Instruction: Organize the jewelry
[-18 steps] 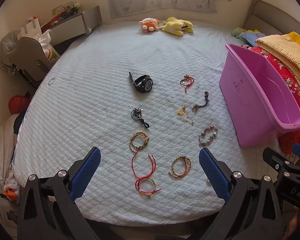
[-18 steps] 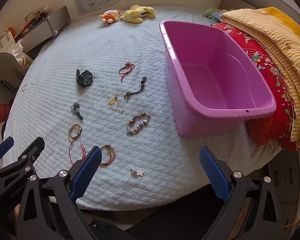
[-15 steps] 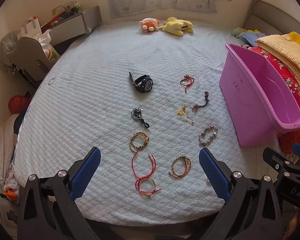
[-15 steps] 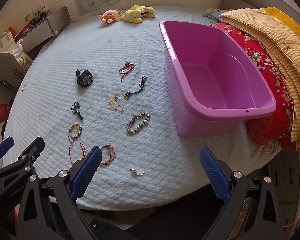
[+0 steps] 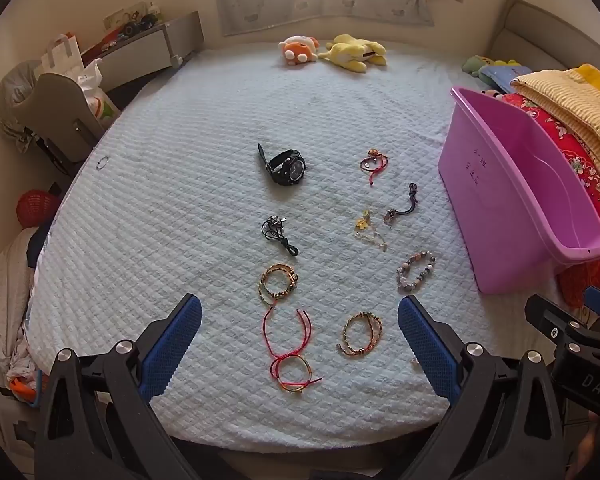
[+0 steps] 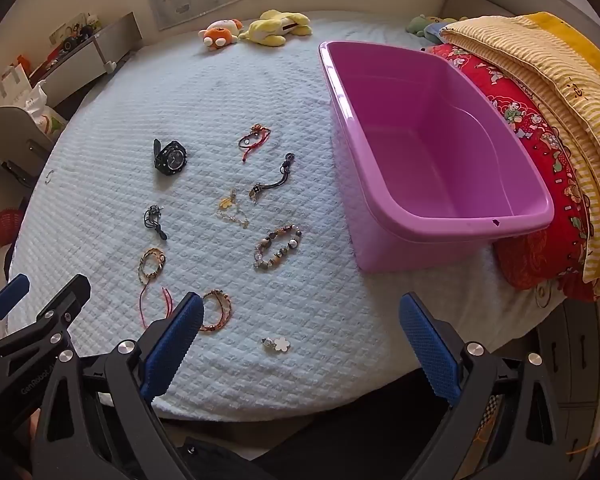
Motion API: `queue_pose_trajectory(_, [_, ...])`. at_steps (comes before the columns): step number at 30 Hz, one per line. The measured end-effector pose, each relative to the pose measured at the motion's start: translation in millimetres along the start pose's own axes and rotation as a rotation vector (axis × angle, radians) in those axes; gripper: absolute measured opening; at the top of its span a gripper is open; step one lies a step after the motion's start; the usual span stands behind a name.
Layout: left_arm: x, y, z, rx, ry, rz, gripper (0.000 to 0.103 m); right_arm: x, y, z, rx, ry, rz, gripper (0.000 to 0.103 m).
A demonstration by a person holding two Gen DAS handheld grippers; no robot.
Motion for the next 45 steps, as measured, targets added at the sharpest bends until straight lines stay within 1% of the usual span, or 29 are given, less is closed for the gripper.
queue_pose_trajectory(45, [-1.6,-3.3,-1.1,-0.009,0.004,0.001,0.097,-4.6,1.4,-0.1,-0.003,0.011,-0.007,0.094])
Point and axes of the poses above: each gripper's, at about its wrist camera, not at the fingertips, and x roughly against the way its jaws point, y to its left, z to its underside, the point moved 6 cm from there along -x, roughly the way its jaws point, and after that the axes turned 6 degrees about z, right-handed, at the moved point
